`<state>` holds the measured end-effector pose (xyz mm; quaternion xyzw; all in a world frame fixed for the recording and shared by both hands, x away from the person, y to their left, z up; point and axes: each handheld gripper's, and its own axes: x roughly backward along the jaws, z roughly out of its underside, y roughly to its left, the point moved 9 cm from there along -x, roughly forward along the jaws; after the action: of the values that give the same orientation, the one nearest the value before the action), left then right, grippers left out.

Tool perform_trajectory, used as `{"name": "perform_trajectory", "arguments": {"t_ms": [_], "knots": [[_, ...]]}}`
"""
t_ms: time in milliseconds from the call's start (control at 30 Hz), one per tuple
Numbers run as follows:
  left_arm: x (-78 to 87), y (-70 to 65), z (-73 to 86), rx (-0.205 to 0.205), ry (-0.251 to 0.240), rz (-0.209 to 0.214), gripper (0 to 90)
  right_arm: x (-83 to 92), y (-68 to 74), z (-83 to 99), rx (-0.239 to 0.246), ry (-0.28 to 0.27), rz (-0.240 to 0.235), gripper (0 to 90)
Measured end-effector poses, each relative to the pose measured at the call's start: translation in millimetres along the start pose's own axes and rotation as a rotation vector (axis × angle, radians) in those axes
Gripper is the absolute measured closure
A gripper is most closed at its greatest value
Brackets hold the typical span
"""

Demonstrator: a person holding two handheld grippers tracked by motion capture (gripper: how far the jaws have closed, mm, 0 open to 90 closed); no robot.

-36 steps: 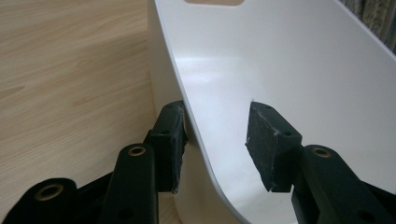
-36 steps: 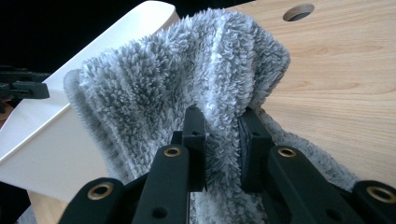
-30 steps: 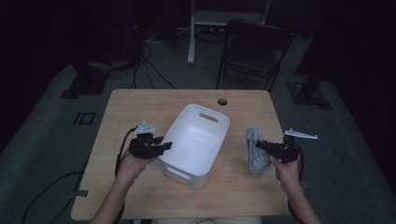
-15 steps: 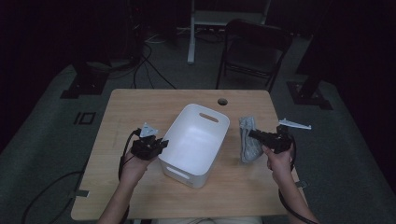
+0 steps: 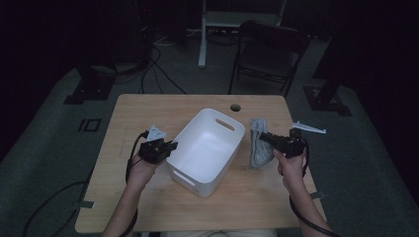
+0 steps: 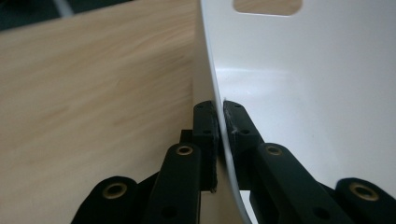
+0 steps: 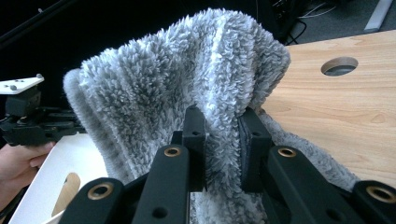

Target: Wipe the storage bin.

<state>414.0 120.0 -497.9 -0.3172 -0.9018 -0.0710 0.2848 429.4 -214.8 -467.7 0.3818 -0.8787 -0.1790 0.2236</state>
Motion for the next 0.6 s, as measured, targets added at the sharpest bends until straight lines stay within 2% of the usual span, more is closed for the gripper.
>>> {"name": "perform_trajectory", "arguments": {"t_ms": [67,100,167,233,267,467,600], "knots": [[-2.4,0.1,-1.8,-0.025,-0.017,0.014,84.3,-0.8,-0.1,1.2,0.000,0.001,0.001,76.7],[-3.4,0.2,-2.2,-0.021,-0.023,0.023,84.2,-0.9,-0.3,2.1,-0.001,0.001,0.001,76.7],[-4.3,0.1,-2.9,-0.042,-0.034,0.037,84.2,-0.7,-1.3,3.9,-0.005,0.006,0.003,76.7],[-5.1,1.3,-3.4,-0.029,-0.045,0.055,84.2,-0.2,-3.0,4.4,-0.011,0.002,0.004,76.6],[-5.3,0.9,-3.7,-0.038,-0.053,0.061,84.0,0.0,-4.1,4.5,-0.016,0.001,0.005,76.7],[-6.4,-0.9,-4.6,-0.039,-0.054,0.062,84.0,-1.8,-9.1,4.3,-0.023,-0.011,0.016,76.6],[-7.0,-2.0,-4.9,-0.046,-0.056,0.062,84.0,-8.6,-12.6,7.3,-0.015,0.003,0.041,76.7]]}}
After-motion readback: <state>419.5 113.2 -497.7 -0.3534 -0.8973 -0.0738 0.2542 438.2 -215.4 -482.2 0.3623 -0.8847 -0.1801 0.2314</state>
